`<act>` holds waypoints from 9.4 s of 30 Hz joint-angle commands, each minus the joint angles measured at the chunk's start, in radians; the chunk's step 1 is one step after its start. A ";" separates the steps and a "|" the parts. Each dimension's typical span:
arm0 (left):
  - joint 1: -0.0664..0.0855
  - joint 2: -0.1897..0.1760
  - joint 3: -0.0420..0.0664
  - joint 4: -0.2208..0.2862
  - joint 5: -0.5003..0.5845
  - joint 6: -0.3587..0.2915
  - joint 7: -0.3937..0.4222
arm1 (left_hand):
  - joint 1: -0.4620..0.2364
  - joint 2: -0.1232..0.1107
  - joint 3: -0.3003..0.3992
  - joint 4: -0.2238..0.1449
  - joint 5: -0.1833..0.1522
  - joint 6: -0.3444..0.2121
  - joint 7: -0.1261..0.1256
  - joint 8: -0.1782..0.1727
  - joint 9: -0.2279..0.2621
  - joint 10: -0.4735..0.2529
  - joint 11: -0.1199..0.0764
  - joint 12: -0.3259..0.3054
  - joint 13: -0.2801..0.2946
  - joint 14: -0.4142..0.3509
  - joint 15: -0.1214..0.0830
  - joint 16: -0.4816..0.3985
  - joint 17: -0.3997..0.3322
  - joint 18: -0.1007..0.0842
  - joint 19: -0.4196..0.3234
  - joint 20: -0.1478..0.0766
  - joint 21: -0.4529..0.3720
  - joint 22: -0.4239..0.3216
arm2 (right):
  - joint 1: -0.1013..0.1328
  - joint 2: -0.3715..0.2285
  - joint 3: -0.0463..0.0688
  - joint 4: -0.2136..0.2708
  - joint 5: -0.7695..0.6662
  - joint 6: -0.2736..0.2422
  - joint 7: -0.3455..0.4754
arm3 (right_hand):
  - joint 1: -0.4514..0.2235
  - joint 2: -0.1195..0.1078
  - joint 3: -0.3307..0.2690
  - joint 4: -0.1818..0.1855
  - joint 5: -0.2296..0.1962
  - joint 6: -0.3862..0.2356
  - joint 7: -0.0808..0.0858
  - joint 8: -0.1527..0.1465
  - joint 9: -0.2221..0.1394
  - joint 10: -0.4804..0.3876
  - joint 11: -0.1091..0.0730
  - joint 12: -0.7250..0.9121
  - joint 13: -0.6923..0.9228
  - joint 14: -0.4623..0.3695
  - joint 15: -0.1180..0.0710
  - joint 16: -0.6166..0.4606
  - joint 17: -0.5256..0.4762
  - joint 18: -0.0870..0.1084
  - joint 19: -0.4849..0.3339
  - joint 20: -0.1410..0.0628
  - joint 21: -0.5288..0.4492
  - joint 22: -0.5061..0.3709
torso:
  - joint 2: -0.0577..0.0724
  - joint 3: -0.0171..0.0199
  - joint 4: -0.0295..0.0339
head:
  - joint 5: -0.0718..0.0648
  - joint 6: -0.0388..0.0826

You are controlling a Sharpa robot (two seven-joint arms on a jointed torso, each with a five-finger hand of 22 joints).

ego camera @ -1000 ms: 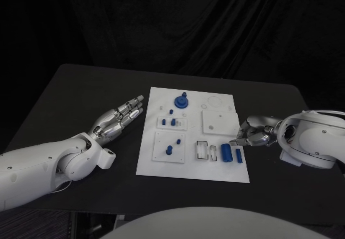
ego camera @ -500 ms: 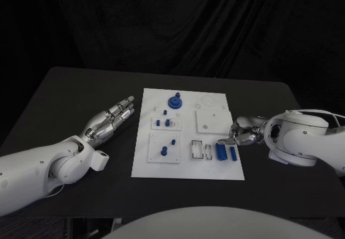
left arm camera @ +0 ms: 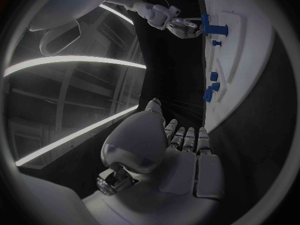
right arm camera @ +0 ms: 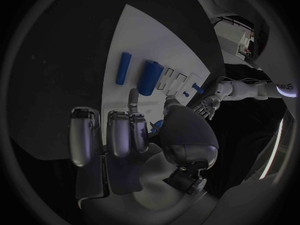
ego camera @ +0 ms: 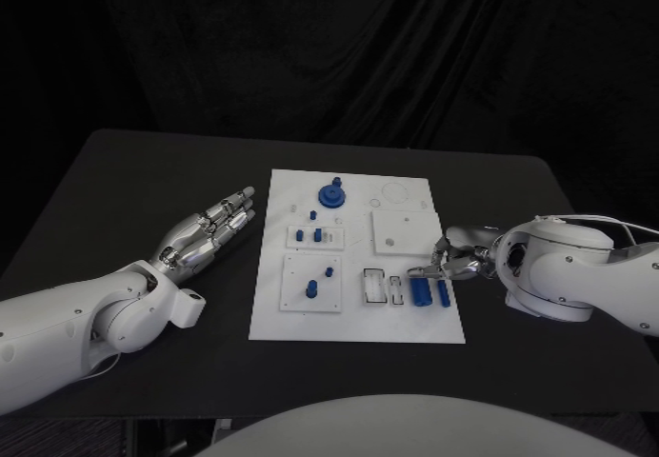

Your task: Assemble the parts on the task board

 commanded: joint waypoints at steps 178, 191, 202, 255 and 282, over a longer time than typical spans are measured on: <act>-0.021 0.028 0.001 -0.041 0.006 0.123 0.116 | 0.076 0.003 0.074 -0.039 0.063 0.031 0.055 0.004 0.007 0.006 0.068 -0.005 0.001 0.001 0.105 -0.007 -0.002 0.006 -0.001 0.112 -0.003 -0.001 | -0.157 0.084 0.001 0.055 -0.492 -0.366 0.083 | 0.337 -0.101 -0.001 0.003 0.067 -0.564 0.057 0.226 -0.019 0.093 0.041 -0.004 0.253 0.062 0.029 -0.037 0.040 0.019 0.016 0.031 -0.123 0.196 | 0.000 0.0010 0.0007 | 0.044 0.000; -0.023 0.027 0.001 -0.044 0.006 0.130 0.112 | 0.075 0.003 0.075 -0.039 0.062 0.032 0.058 0.004 0.007 0.006 0.067 -0.004 0.001 0.001 0.108 -0.007 -0.002 0.007 -0.001 0.116 -0.003 -0.001 | -0.178 0.110 0.001 0.043 -0.518 -0.373 0.049 | 0.287 -0.142 0.020 0.005 0.037 -0.561 0.060 0.265 -0.046 0.096 0.045 -0.001 0.257 0.059 0.033 -0.045 0.027 0.023 0.010 0.034 -0.142 0.191 | 0.000 0.0002 -0.0014 | 0.042 0.000; -0.024 0.029 0.001 -0.047 0.006 0.141 0.101 | 0.074 0.003 0.078 -0.040 0.062 0.035 0.062 0.004 0.007 0.006 0.066 -0.004 0.001 0.001 0.117 -0.007 -0.002 0.007 -0.001 0.125 -0.003 -0.001 | -0.179 0.124 0.001 0.031 -0.522 -0.342 0.028 | 0.357 -0.101 0.049 -0.008 0.192 -0.597 0.064 0.316 -0.095 0.081 0.050 -0.011 0.243 0.053 0.037 -0.057 0.010 0.027 0.002 0.039 -0.168 0.185 | 0.000 -0.0001 -0.0003 | 0.043 0.000; -0.027 0.032 0.001 -0.054 0.006 0.152 0.099 | 0.065 0.005 0.084 -0.035 0.055 0.027 0.054 0.002 0.006 0.006 0.071 -0.005 0.001 0.001 0.138 -0.007 -0.002 0.006 -0.001 0.145 -0.003 -0.001 | -0.179 0.103 0.001 0.035 -0.523 -0.417 0.123 | 0.332 -0.078 0.142 0.001 0.884 -0.534 0.045 0.355 -0.312 0.092 0.032 -0.005 0.254 0.061 0.023 -0.039 0.055 0.022 0.012 0.027 -0.149 0.193 | 0.000 0.0002 -0.0004 | 0.052 0.000; -0.028 0.026 0.001 -0.053 0.006 0.151 0.099 | 0.059 0.005 0.084 -0.028 0.051 0.022 0.047 0.002 0.005 0.007 0.074 -0.004 0.002 0.001 0.142 -0.007 -0.002 0.007 -0.001 0.150 -0.003 -0.001 | -0.196 0.048 0.001 0.107 -0.523 -0.341 0.133 | 0.313 -0.114 0.243 0.000 0.924 -0.553 0.045 0.254 -0.414 0.010 0.031 -0.070 0.182 0.055 0.023 -0.050 0.039 0.025 0.004 0.026 -0.164 0.189 | 0.001 -0.0002 0.0011 | 0.053 0.000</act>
